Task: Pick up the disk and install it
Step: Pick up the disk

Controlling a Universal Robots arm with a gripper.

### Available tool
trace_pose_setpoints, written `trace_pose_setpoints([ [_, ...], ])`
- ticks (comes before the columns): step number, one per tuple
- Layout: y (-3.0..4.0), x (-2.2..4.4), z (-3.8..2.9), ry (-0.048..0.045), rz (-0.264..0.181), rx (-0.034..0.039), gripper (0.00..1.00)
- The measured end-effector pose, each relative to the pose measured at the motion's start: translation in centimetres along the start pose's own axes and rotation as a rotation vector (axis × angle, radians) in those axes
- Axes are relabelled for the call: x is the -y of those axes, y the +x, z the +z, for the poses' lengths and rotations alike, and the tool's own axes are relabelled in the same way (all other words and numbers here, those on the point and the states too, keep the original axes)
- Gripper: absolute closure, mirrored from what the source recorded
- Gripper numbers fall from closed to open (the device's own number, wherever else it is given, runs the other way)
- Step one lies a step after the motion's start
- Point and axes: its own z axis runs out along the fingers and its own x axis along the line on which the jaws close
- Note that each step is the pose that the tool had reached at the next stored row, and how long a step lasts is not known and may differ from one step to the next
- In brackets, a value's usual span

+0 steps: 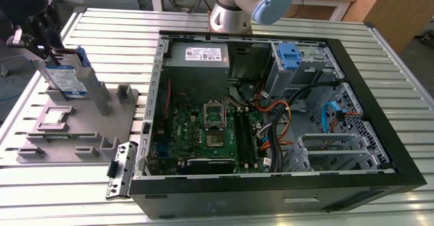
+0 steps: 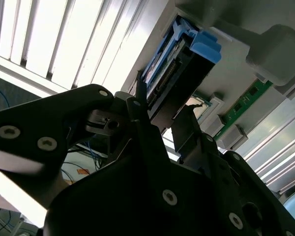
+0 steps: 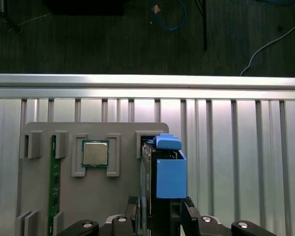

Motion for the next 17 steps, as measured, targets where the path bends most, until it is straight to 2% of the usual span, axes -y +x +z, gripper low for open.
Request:
trace_pose_setpoints([
  [17,-0.21,0.0,0.18,0.0002,0.0,0.0001,0.53],
])
